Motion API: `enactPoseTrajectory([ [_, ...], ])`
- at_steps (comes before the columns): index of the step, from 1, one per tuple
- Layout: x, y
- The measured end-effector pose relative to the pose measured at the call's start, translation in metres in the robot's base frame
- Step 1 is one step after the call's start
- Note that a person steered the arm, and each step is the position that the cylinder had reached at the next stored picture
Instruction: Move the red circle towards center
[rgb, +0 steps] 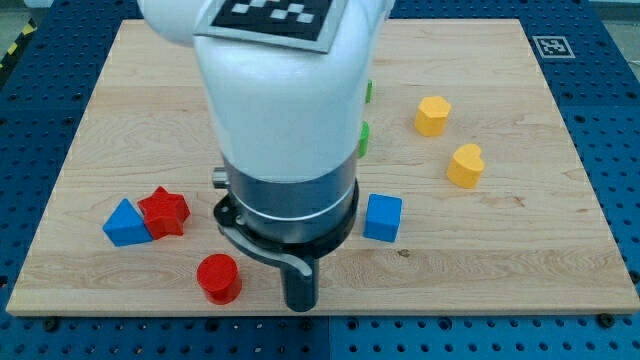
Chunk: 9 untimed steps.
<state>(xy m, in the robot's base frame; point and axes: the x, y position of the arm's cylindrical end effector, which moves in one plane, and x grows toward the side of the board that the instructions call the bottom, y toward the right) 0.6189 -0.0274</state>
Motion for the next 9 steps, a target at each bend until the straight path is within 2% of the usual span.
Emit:
enactPoseTrajectory([
  [1,-0.001,-0.032],
  [2,-0.001,-0.100],
  [3,0.000,-0.112],
  [4,-0.001,-0.165],
  [7,-0.018,-0.126],
  [9,-0.034,-0.144],
])
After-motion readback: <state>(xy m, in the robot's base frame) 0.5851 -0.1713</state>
